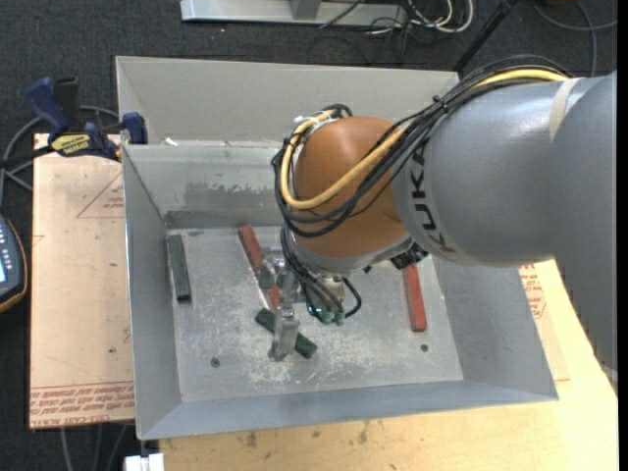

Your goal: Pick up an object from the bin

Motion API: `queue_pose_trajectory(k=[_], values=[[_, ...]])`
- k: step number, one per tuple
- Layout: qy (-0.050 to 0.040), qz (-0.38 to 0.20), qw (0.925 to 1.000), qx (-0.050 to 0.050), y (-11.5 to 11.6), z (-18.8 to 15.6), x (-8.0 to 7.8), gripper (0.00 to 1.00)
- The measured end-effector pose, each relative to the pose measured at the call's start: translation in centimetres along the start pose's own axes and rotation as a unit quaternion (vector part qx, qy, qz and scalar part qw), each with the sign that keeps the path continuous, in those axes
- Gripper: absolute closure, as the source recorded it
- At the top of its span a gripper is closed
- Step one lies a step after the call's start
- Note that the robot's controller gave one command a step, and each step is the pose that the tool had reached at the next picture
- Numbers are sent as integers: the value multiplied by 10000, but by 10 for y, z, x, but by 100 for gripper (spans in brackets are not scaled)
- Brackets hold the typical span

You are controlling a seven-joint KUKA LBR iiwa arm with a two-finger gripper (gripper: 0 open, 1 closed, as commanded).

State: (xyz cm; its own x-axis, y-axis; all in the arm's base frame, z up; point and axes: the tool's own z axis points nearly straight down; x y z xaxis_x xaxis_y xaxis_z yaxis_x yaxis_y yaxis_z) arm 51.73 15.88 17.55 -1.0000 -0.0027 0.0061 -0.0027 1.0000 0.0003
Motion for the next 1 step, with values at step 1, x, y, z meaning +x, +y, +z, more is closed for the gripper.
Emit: queue_pose_trajectory(k=[1], values=[[-33,444,9990,-6,-29,104,16,0]])
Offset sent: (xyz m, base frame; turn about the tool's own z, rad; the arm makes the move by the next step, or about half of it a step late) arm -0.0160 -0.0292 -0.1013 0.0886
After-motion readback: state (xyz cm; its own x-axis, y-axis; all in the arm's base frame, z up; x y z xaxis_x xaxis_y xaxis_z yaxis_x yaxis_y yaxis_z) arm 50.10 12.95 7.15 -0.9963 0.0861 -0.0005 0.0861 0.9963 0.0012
